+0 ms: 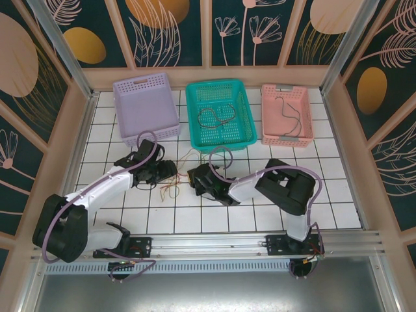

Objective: Untangle the cables

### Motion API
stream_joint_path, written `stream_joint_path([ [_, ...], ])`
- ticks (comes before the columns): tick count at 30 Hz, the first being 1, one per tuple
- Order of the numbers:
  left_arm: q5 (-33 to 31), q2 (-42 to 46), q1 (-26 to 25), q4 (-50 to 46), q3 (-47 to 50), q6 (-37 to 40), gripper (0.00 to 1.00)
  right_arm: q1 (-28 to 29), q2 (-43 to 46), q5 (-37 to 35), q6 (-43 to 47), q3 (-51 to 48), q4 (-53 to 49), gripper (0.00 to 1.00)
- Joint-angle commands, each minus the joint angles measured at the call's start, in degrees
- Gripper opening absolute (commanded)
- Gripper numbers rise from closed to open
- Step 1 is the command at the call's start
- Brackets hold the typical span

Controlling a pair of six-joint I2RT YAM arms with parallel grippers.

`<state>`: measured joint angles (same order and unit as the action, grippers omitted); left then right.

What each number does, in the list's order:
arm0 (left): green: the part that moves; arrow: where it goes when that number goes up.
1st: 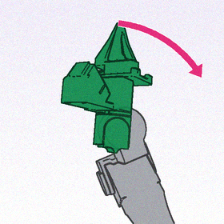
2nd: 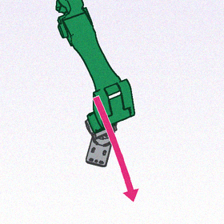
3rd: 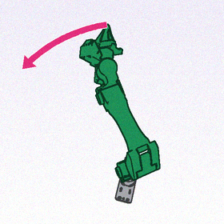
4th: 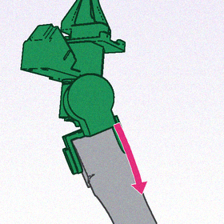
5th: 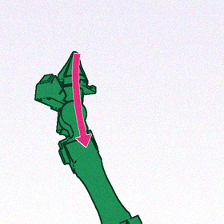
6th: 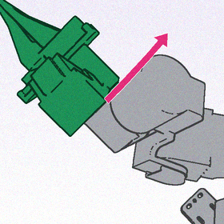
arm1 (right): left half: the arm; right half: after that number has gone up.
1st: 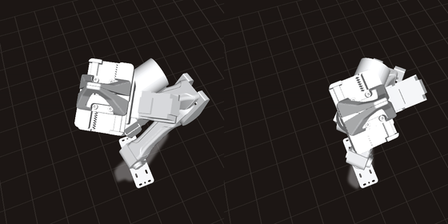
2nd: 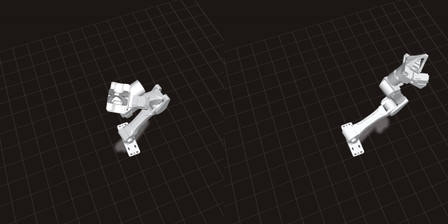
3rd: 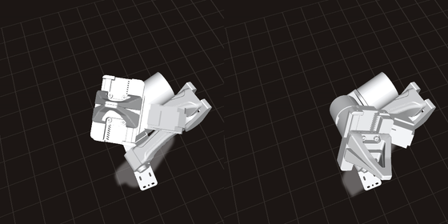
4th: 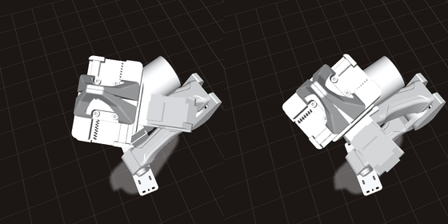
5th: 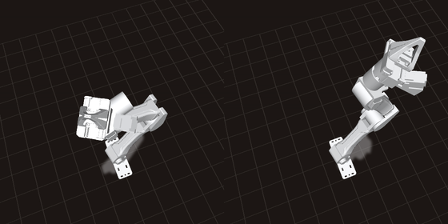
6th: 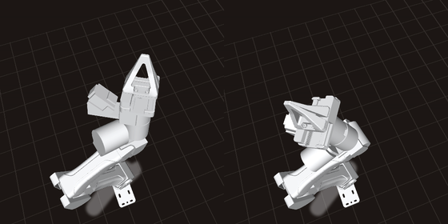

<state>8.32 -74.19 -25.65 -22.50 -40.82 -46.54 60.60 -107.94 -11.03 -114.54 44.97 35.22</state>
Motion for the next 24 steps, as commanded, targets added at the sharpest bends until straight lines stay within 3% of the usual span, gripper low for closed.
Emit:
stream_joint_path([
  [1, 0.5, -2.1, 0.3, 0.7, 0.6, 1.4, 0.6, 0.4, 2.6, -2.2, -12.7, -0.4, 1.0, 0.01],
  [5, 1.0, -5.6, 0.3, 3.6, 0.6, 2.0, 0.58, 0.6, 6.8, -1.7, -12.0, -2.8, -2.4, 0.0],
  [8, 1.1, -7.5, 0.2, 4.9, 1.0, 1.5, 0.51, 0.6, 9.6, -1.6, -11.2, -4.8, -4.0, 0.0],
  [11, -0.6, -7.8, 0.2, 4.9, 1.6, 0.8, 0.34, 0.5, 13.1, -1.8, -10.2, -6.1, -7.2, 0.0],
  [13, -2.6, -7.4, 0.2, 4.5, 1.7, 0.4, 0.13, 0.5, 16.6, -2.3, -8.9, -8.2, -9.1, 0.0],
  [15, -4.4, -7.2, 0.2, 3.7, 1.4, 0.3, 0.0, 0.4, 21.1, -3.4, -6.9, -9.7, -13.9, 0.0],
  [24, -10.7, -6.3, 0.2, -0.7, -0.3, -0.1, 0.0, -3.2, 47.8, -7.7, 7.5, -14.1, -43.1, 0.0],
])
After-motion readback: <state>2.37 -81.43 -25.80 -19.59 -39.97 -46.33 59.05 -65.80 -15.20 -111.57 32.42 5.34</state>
